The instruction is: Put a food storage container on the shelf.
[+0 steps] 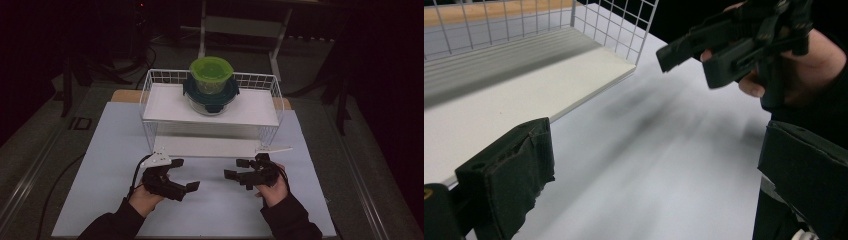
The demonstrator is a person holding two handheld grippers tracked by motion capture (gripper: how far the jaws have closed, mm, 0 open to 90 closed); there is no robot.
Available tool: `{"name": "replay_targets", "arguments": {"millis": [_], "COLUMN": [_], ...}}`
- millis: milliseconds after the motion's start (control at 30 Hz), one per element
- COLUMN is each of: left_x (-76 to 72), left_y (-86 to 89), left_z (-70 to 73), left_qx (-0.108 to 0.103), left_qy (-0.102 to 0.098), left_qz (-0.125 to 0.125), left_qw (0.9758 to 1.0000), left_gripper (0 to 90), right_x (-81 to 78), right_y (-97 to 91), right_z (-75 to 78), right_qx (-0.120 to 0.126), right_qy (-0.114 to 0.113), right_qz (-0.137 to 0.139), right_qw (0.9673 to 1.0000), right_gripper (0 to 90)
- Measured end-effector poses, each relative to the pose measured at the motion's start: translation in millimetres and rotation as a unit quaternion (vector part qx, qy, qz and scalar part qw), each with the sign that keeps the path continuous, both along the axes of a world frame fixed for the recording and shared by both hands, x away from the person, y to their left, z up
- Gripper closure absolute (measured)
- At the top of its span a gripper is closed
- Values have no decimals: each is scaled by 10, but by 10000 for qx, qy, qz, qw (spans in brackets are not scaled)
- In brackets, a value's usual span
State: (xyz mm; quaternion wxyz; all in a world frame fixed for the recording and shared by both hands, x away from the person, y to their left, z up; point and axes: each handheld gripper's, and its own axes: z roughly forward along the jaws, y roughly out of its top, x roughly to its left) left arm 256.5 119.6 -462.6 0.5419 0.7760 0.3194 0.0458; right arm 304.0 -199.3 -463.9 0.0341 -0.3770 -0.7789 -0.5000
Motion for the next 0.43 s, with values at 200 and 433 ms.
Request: {"name": "replay_targets", "arguments": {"millis": [200,433], "left_x": [-38,-74], "left_y": [-19,-7], "left_z": [-122,-207], "left_qx": [10,86], "left_qy": [-3,-84], "left_qz": [-21,2], "left_qw": [10000,9999], "left_gripper": [10,10], "right_x": [-50,-64], "right_y": [-29,-90], "right_z": [-149,-254], "right_qx": [-98,-248], "right_qy": [68,34], "right_qz": [-22,-55], "right_qw": [9999,9997], "right_gripper": [177,173]}}
